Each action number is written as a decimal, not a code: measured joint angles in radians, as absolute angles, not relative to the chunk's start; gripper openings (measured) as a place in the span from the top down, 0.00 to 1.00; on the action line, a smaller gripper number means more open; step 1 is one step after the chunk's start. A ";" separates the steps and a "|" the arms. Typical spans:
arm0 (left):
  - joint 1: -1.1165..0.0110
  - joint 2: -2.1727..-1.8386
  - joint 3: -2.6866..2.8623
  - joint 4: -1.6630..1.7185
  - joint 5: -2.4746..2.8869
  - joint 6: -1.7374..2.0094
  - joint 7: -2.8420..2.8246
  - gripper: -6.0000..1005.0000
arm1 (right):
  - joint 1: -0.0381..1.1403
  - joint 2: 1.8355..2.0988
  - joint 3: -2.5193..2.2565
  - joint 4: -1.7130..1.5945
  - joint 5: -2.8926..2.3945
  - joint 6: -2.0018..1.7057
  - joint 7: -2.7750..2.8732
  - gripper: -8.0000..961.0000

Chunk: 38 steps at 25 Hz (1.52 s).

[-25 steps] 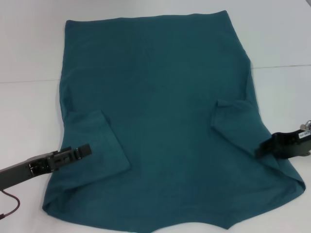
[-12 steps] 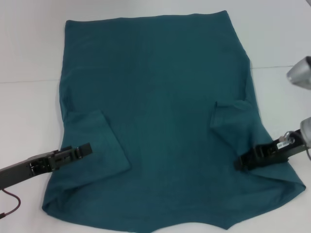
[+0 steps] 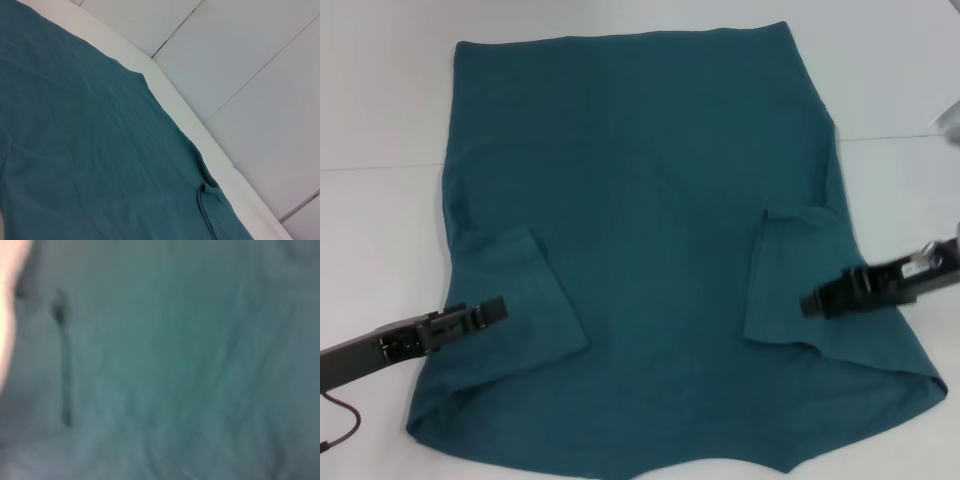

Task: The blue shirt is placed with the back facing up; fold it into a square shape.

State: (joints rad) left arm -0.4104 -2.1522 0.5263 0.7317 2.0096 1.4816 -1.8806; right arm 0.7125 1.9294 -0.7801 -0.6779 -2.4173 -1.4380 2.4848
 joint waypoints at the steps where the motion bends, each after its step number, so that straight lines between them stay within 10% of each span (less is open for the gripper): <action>1: -0.410 -2.152 0.526 0.732 2.010 1.482 -1.881 0.04 | 0.706 1.926 -0.752 -0.686 -2.394 -1.457 2.462 0.57; 6: -0.411 -2.152 0.526 0.732 2.010 1.482 -1.881 0.04 | 0.674 1.893 -0.621 -0.680 -2.283 -1.526 2.380 0.57; 14: -0.394 -2.122 0.501 0.744 2.040 1.530 -2.016 0.04 | 0.611 1.850 -0.535 -0.682 -2.159 -1.606 2.317 0.20; 38: -0.367 -2.079 0.488 0.781 2.262 1.525 -2.525 0.04 | 0.592 1.830 -0.534 -0.686 -2.165 -1.606 2.336 0.21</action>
State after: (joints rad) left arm -0.3666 -2.0787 0.4876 0.7813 2.2620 1.5246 -2.5246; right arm 0.5922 1.8300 -0.5337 -0.6857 -2.1645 -1.6059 2.3358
